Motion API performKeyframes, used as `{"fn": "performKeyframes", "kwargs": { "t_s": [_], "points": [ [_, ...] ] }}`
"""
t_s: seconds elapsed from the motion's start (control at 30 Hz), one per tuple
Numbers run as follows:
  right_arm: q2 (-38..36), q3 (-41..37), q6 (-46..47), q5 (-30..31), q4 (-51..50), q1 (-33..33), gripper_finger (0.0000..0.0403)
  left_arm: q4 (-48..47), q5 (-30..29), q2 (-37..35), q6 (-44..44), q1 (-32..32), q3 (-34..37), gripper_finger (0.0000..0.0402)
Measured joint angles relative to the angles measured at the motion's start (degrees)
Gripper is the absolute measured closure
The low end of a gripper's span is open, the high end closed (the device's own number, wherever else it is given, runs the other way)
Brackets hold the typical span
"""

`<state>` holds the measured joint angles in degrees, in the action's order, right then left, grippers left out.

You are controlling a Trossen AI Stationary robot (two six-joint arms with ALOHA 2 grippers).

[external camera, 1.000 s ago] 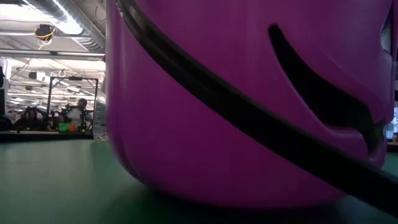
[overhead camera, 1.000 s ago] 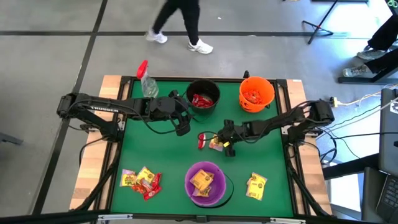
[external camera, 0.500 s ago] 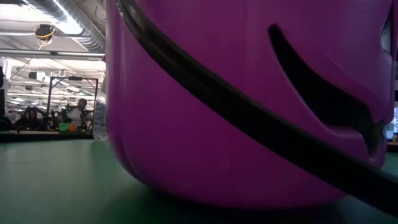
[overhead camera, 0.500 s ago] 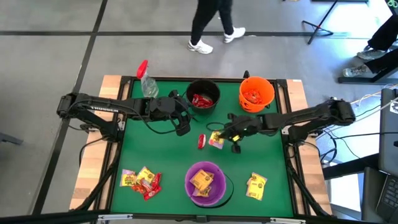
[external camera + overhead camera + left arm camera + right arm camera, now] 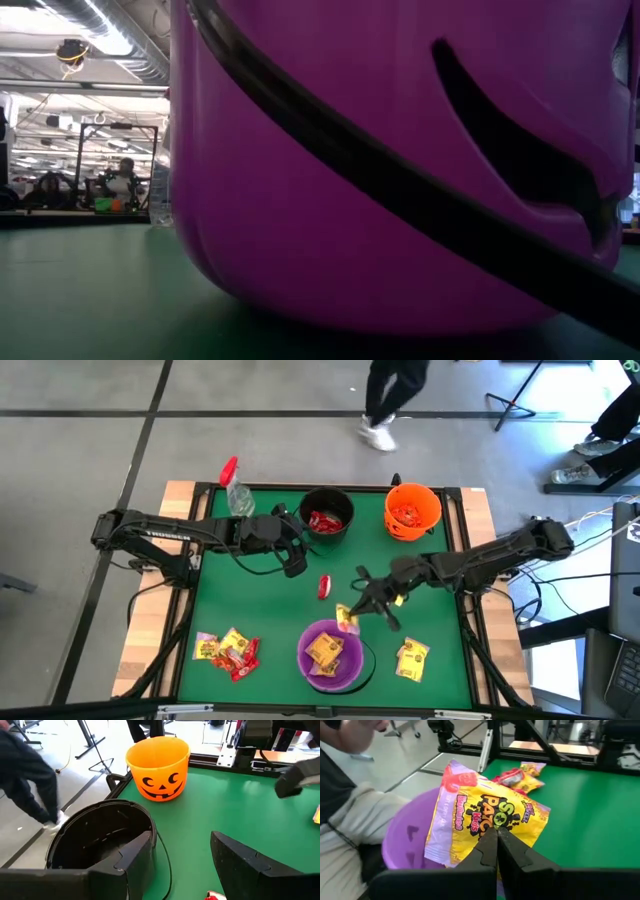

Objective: Organize candy in baskets
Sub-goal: Put the yellow candy pack into the purple bucket, then put the top red candy pack into the black bucket

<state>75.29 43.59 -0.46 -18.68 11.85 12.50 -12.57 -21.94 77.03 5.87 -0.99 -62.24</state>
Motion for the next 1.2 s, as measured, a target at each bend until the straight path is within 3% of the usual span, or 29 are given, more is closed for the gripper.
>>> {"fn": "performKeyframes", "kwargs": {
  "t_s": [0.2,0.37,0.67,0.83,1.2],
  "points": [
    [5.33,0.16,-0.03,0.12,6.07,2.46,0.04,2.46,-0.37,0.0,-0.42,0.0,0.0,0.0209],
    [9.69,4.35,-0.4,0.15,4.24,4.29,0.0391,2.84,-0.37,-0.01,-0.42,0.0,0.0,0.0209],
    [12.52,10.14,-4.93,5.65,-2.34,5.84,0.0272,2.5,-0.32,0.0,-0.35,0.0,0.0,0.0209],
    [10.92,10.73,-6.24,8.61,-5.61,4.54,0.0239,-0.59,0.66,0.0,0.09,0.07,0.0,0.0209],
    [11.1,10.67,-6.59,10.61,-11.86,-4.71,0.0238,-13.89,0.18,-0.01,0.67,0.07,0.11,0.0209]
  ]
}}
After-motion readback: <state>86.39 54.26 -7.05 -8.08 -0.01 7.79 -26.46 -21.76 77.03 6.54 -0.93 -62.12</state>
